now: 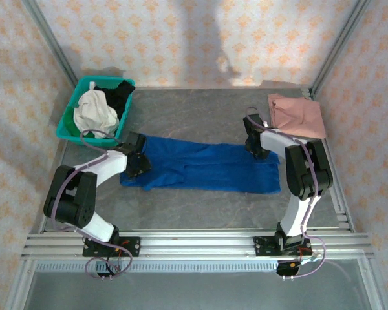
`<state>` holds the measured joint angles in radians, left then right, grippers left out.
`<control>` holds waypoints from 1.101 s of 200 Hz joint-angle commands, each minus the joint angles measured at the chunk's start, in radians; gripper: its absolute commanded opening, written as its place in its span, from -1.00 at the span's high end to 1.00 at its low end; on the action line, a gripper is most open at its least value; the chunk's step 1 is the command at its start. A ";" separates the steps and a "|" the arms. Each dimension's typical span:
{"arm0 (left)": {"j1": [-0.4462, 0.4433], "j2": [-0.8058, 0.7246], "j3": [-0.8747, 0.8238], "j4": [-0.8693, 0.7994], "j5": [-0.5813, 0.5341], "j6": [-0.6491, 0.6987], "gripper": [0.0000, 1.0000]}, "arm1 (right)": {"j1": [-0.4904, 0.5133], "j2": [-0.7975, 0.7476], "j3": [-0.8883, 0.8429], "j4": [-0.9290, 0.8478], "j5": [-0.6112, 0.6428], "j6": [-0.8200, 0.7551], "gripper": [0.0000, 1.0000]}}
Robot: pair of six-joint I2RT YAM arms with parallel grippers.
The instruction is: Fold and stack the t-shirts
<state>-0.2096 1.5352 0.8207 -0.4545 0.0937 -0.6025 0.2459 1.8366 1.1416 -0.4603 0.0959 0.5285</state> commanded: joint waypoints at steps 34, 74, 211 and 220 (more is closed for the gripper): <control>-0.035 0.162 0.394 -0.135 -0.074 0.100 -0.13 | -0.008 -0.027 -0.010 0.002 -0.028 -0.030 0.09; 0.006 0.457 0.595 -0.171 -0.056 0.116 0.12 | -0.031 -0.019 -0.014 -0.017 -0.017 -0.026 0.09; 0.103 0.416 0.512 -0.169 -0.082 0.080 0.22 | -0.232 -0.148 -0.166 0.030 -0.132 -0.024 0.09; 0.094 0.396 0.525 -0.184 -0.092 0.084 0.16 | -0.224 -0.182 -0.175 0.034 -0.148 -0.023 0.10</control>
<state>-0.1177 1.9846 1.3449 -0.5396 0.0692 -0.5159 0.0288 1.7351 1.0019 -0.4015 -0.0509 0.5110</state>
